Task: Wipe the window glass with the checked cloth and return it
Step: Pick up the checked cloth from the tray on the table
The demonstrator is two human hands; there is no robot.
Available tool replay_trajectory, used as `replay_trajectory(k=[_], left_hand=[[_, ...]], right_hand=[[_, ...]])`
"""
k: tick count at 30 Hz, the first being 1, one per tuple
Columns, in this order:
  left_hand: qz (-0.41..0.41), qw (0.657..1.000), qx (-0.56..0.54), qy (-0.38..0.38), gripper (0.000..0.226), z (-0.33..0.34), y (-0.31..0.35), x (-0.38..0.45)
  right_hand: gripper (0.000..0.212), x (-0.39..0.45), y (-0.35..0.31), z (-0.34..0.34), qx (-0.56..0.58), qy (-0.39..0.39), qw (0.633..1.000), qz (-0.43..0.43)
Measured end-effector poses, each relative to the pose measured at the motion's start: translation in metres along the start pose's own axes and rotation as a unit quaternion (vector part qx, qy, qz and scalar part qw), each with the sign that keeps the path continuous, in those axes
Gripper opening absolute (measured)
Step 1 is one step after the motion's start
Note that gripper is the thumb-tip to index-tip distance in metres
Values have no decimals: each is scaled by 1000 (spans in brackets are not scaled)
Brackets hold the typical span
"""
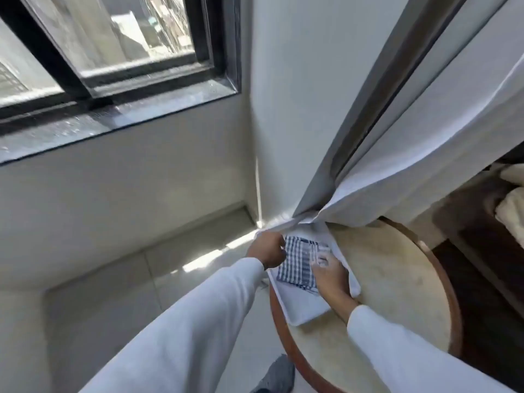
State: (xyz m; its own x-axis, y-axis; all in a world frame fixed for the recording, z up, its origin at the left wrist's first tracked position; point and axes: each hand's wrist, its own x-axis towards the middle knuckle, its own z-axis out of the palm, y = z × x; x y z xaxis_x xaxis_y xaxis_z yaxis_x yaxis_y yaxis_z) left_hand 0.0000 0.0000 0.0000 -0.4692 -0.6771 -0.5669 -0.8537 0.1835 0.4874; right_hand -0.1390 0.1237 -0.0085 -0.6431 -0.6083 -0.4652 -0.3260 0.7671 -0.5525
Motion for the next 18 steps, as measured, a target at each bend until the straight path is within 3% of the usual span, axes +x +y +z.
replay_trajectory(k=[5,7,9,13,15,18], left_hand=[[-33,999,4,-5,32,58,-10,63],[-38,999,-9,-8,25,68,-14,76],[-40,999,-26,-4,11,73,-17,84],[-42,997,-55,-33,7,70,-17,91],[-48,993,-100,-27,22,60,-16,86],[-75,980,-180,26,39,22,-6,71]], right_hand=[[75,76,33,45,-53,-16,994,97],[79,93,41,58,-67,1,991,119],[73,103,45,68,-71,20,989,132],[36,108,42,75,-20,22,991,132],[25,100,28,74,53,26,994,93],[25,76,-28,66,150,77,986,0]])
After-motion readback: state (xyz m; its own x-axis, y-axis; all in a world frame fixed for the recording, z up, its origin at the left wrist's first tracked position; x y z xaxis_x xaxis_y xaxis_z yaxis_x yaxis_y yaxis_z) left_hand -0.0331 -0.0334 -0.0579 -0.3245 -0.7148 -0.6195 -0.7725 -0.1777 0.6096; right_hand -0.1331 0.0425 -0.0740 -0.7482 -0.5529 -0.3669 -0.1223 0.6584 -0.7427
